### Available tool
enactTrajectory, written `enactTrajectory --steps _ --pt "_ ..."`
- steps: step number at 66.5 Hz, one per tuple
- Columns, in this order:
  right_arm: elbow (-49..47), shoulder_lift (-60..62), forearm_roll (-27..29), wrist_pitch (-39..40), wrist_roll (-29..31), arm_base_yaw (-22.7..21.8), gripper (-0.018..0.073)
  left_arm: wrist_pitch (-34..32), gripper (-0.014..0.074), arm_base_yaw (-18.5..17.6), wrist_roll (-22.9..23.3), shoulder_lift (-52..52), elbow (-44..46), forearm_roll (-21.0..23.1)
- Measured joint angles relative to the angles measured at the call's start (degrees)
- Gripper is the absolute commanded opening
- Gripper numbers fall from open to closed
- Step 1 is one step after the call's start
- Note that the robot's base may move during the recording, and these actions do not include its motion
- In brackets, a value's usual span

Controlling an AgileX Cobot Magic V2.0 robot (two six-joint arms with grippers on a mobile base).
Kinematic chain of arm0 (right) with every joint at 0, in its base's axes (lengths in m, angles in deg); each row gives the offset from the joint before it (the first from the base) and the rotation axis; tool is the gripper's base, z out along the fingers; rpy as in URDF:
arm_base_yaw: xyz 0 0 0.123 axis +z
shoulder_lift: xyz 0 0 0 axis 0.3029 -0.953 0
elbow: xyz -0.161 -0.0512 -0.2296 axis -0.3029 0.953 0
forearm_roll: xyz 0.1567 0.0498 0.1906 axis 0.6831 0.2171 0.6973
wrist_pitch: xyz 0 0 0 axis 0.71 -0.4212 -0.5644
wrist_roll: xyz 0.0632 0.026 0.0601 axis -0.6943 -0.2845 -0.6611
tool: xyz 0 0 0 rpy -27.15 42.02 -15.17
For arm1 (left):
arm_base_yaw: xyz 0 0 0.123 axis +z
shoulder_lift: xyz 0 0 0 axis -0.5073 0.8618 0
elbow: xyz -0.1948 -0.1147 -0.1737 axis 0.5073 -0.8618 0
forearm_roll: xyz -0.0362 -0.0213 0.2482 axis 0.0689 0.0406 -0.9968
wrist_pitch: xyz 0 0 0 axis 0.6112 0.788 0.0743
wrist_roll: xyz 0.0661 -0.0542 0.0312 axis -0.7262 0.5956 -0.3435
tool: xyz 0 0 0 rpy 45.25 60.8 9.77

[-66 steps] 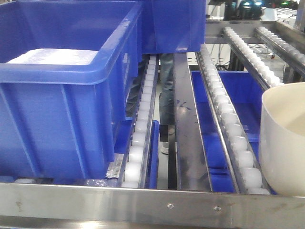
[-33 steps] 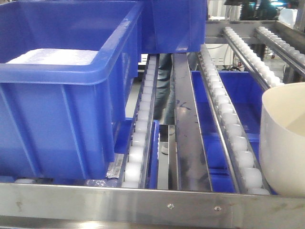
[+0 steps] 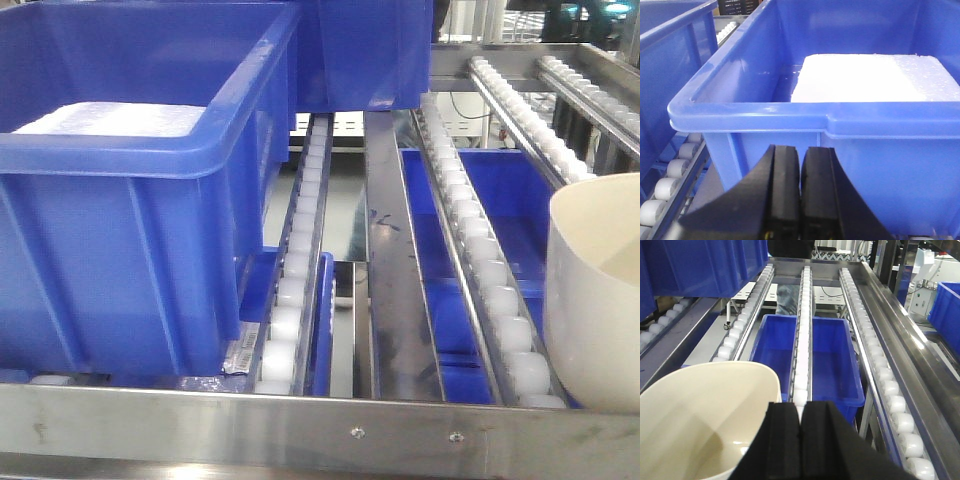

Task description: Move white bin to right shelf second layer

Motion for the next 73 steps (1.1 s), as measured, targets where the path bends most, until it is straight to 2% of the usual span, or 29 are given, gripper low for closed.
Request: enactTrajectory --steps 73 --pt "0.0 0.0 0.0 0.0 -0.2 0.0 0.0056 0.0 0.0085 0.0 0.0 0.0 0.0 0.0"
